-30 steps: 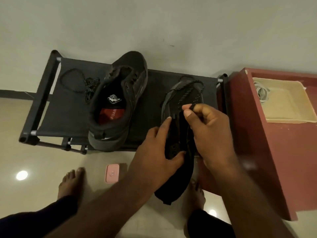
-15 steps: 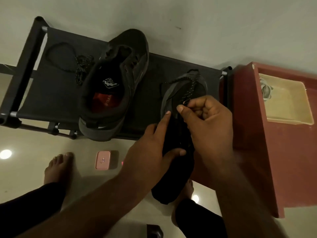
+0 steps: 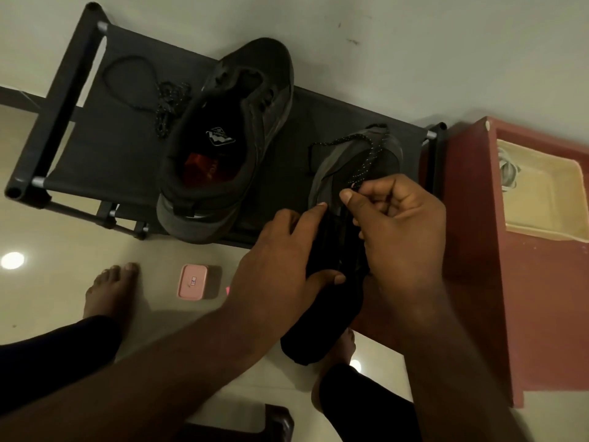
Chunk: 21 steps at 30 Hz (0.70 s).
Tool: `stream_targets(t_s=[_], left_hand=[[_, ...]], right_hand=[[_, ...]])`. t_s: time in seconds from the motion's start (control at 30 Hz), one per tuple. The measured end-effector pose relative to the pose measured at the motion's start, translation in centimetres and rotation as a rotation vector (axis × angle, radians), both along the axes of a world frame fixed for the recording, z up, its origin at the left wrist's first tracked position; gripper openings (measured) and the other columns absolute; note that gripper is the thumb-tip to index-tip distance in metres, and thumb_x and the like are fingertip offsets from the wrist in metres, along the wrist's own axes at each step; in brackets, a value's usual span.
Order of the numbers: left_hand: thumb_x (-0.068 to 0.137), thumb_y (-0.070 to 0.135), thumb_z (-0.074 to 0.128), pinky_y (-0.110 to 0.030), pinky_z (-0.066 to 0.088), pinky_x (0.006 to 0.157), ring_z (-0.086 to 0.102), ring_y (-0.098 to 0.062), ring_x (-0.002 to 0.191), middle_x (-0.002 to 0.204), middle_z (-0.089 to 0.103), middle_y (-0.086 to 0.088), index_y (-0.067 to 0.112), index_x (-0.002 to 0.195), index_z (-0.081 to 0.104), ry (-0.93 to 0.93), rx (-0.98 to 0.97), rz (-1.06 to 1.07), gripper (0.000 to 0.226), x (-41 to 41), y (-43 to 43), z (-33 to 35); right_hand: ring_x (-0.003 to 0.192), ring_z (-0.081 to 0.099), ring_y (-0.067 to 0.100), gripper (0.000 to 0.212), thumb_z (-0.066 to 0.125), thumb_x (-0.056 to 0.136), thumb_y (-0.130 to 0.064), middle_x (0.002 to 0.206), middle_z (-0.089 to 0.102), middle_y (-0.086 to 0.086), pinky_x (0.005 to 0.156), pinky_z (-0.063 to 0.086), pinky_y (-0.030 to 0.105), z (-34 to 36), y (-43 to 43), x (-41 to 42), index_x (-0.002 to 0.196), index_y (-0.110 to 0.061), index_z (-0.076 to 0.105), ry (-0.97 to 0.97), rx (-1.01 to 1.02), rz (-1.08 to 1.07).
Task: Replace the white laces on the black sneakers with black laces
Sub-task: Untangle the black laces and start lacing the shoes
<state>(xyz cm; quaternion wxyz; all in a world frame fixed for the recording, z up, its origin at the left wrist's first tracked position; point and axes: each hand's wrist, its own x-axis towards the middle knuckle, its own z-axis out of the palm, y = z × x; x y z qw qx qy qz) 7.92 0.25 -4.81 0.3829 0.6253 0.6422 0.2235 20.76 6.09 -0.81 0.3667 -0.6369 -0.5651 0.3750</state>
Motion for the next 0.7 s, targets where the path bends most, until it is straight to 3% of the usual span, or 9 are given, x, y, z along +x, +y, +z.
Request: stream_targets(t_s=[0.13,0.4,0.5,0.6,0.7], left_hand=[[0.081,0.051,0.071,-0.019,0.04,0.092,0.038,-0.008,0.122,0.137,0.034,0.006,0.034,0.154,0.015,0.006,0.005,0.002,0.093,0.0,0.1,0.0],[0.082,0.05,0.071,-0.016,0.035,0.093,0.037,-0.007,0.121,0.136,0.033,0.007,0.034,0.154,0.02,0.008,0.0,-0.011,0.09,-0.1,0.2,-0.1],[0.086,0.042,0.069,-0.015,0.04,0.089,0.045,-0.007,0.112,0.127,0.042,0.005,0.03,0.149,0.036,-0.067,0.049,0.059,0.072,-0.1,0.4,-0.1],[0.088,0.037,0.068,-0.01,0.041,0.077,0.049,-0.003,0.097,0.115,0.047,0.007,0.023,0.134,0.054,-0.101,0.106,0.145,0.051,0.1,1.0,0.2],[0.083,0.038,0.073,-0.008,0.036,0.064,0.046,0.0,0.079,0.105,0.046,0.009,0.022,0.115,0.056,-0.08,0.128,0.196,0.04,0.5,1.5,0.5]], right_hand=[[0.059,0.065,0.019,0.009,0.074,0.09,-0.012,0.067,0.066,0.004,0.055,0.056,0.025,0.0,0.0,0.0,0.083,-0.016,0.069,-0.05,0.008,0.027],[0.066,0.069,0.011,0.01,0.075,0.088,-0.012,0.071,0.07,-0.001,0.06,0.057,0.02,-0.2,-0.1,-0.2,0.082,-0.018,0.07,-0.046,0.002,-0.009],[0.067,0.071,0.011,0.01,0.075,0.088,-0.011,0.072,0.071,-0.001,0.061,0.059,0.023,0.1,0.1,-0.1,0.082,-0.016,0.071,-0.042,-0.021,0.031],[0.061,0.065,0.003,0.008,0.077,0.087,-0.01,0.069,0.071,-0.004,0.058,0.05,0.015,0.5,0.2,0.2,0.081,-0.014,0.072,0.011,-0.063,0.047],[0.057,0.061,0.0,0.009,0.078,0.085,-0.012,0.064,0.068,-0.007,0.055,0.046,0.014,0.9,0.0,0.4,0.079,-0.015,0.072,0.033,-0.119,0.064]])
